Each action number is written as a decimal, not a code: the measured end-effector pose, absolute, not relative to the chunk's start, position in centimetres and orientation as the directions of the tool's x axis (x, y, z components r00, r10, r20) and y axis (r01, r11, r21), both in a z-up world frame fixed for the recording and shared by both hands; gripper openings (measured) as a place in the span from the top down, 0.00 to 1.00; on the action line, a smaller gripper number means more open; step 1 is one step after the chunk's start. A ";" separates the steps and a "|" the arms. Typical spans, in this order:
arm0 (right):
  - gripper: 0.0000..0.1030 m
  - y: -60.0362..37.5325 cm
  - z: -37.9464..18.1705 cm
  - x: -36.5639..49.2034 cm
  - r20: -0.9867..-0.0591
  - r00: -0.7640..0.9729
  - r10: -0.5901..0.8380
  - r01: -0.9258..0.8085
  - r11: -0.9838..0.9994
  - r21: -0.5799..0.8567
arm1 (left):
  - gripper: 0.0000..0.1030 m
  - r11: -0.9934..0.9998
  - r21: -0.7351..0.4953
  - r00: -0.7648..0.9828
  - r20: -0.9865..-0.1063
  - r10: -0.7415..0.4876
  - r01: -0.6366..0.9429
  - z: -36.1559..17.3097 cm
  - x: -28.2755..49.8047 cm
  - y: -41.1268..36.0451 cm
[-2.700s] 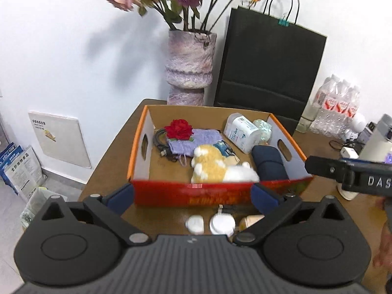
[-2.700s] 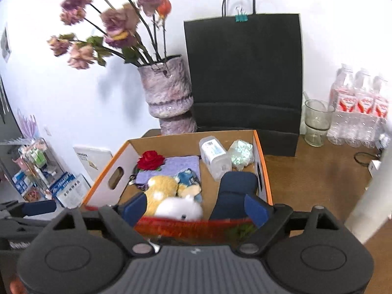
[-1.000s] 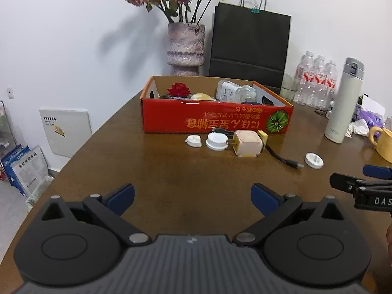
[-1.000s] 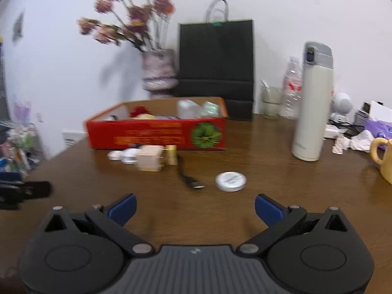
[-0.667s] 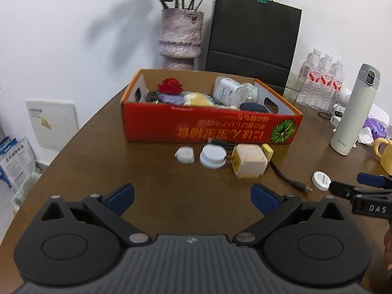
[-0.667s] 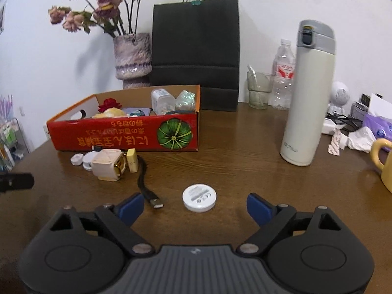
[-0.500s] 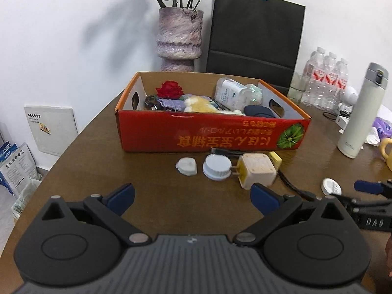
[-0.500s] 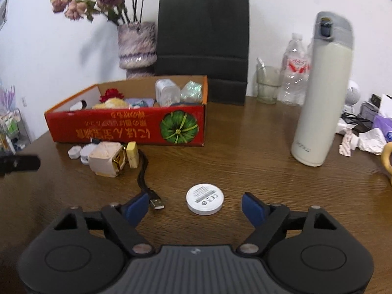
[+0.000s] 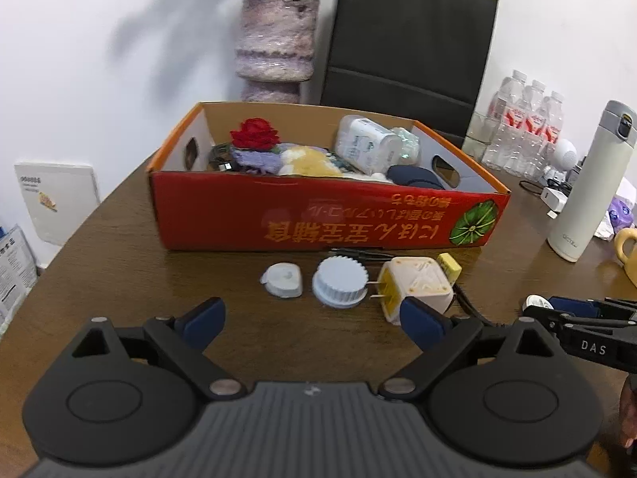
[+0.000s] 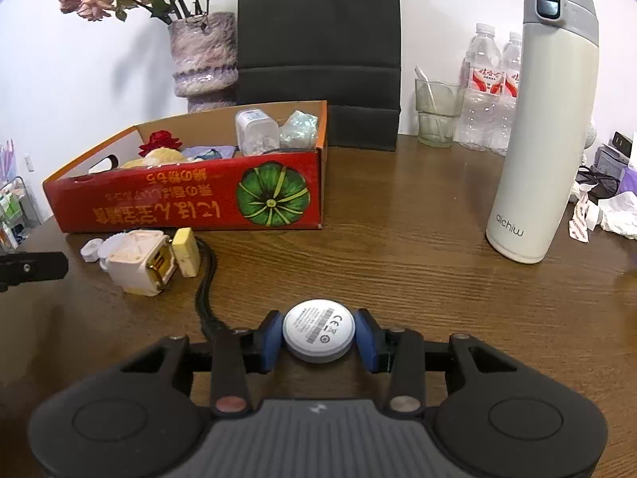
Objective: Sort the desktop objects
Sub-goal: 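Grasp the round white disc with the right tool while the left tool grasps the cream charger cube, then lift the disc and charger cube and carry both over the box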
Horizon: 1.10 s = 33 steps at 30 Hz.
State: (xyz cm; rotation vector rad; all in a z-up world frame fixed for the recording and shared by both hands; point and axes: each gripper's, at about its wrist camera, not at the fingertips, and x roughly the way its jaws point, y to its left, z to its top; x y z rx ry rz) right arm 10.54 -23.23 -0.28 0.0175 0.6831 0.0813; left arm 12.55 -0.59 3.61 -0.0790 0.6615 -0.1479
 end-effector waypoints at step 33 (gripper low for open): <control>0.63 -22.7 -0.5 9.7 -0.598 0.790 0.131 -0.115 0.991 0.066 | 0.58 0.976 -0.162 0.746 -0.631 -0.214 0.143 3.8 15.2 -7.5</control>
